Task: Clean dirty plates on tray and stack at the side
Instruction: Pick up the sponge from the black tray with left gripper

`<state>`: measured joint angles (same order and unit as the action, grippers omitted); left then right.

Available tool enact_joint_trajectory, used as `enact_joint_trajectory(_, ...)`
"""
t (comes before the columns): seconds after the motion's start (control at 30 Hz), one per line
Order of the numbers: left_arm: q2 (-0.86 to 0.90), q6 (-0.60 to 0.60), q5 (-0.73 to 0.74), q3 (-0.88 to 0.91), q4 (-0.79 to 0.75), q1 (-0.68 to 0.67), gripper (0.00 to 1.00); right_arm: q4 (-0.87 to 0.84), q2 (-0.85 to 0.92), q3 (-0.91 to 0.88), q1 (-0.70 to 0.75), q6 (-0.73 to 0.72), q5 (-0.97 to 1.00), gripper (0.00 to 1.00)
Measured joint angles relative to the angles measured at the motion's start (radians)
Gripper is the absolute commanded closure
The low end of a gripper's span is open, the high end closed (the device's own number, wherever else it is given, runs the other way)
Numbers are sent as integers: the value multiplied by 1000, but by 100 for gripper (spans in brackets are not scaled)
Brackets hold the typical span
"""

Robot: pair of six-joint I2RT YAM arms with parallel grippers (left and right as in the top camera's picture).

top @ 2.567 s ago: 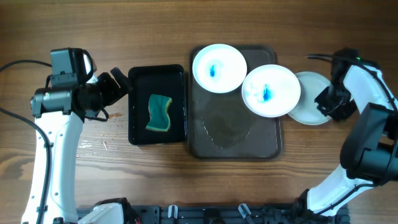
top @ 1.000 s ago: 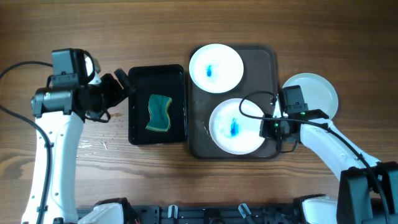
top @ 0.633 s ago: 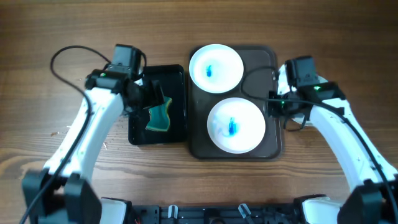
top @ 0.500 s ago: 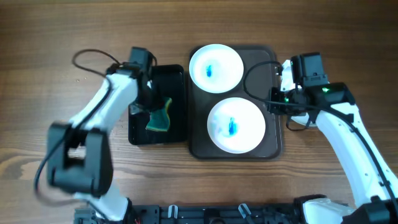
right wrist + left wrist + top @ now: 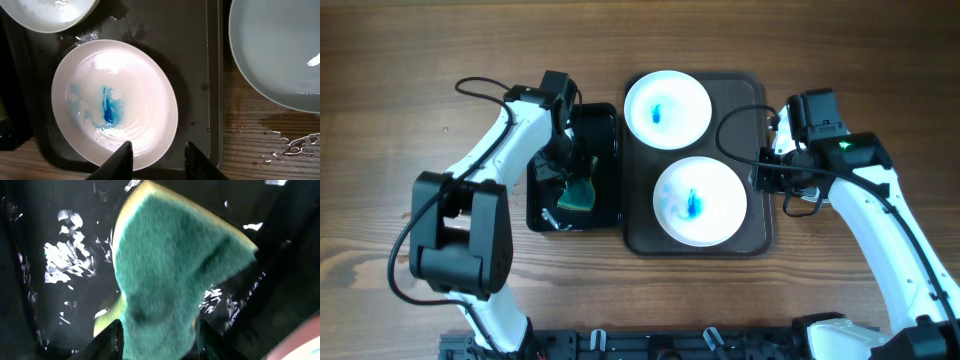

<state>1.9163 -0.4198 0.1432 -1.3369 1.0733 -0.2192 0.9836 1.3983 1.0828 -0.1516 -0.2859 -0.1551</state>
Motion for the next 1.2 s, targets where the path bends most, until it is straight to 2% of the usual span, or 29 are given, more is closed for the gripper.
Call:
enact_joint_trajectory(0.03,-8,0,0,0,-5,-5,68,0,0,0,0,-1,3,65)
enact_joint_trajectory(0.1,-12,0,-11,43,-82,-29,68,1,0,0,0,-3,3,65)
enact_joint_trajectory(0.13,-16,-8,-37,92,-136,-53,73,6,0,0,0,-8,3,65)
enact_joint_trajectory(0.17,-24,-12,-64,140,-196,-72,96,23,0,0,0,-27,4,65)
enact_joint_trajectory(0.2,-45,-26,-105,194,-263,-89,96,30,0,0,0,-31,6,65)
enact_joint_trajectory(0.27,-71,-42,-149,233,-298,-94,96,3,-3,-36,0,-62,6,65)
enact_joint_trajectory(0.4,-77,-48,-156,209,-246,-92,96,-152,12,-183,0,-84,-9,65)
enact_joint_trajectory(0.43,-80,-47,-161,195,-220,-92,64,-190,20,-200,0,-80,-23,64)
enact_joint_trajectory(0.47,-87,-44,-166,180,-194,-89,49,-211,34,-207,0,-76,-33,64)
enact_joint_trajectory(0.5,-96,-40,-169,172,-183,-87,43,-224,44,-209,0,-72,-40,64)
enact_joint_trajectory(0.6,-126,-35,-174,161,-153,-87,43,-224,50,-209,0,-68,-48,64)
enact_joint_trajectory(0.67,-127,-34,-182,164,-177,-87,49,-213,50,-209,0,-68,-48,63)
enact_joint_trajectory(0.7,-127,-34,-187,174,-222,-87,57,-204,50,-209,0,-68,-48,62)
enact_joint_trajectory(0.73,-126,-34,-192,187,-262,-87,66,-197,50,-209,0,-68,-48,62)
enact_joint_trajectory(0.77,-122,-30,-196,214,-308,-87,90,-195,50,-209,0,-68,-48,61)
enact_joint_trajectory(0.8,-111,-33,-198,248,-359,-87,96,-195,50,-209,0,-68,-50,61)
enact_joint_trajectory(0.87,-94,-33,-198,270,-394,-87,96,-192,50,-213,0,-68,-51,61)
enact_joint_trajectory(1.0,-95,-33,-198,264,-369,-86,96,-262,51,-280,0,-69,-53,59)
enact_joint_trajectory(1.1,-100,-33,-193,224,-249,-83,96,-340,57,-294,0,-48,-54,55)
enact_joint_trajectory(1.2,-144,-28,-185,111,-106,-82,96,-372,75,-294,0,11,-44,56)
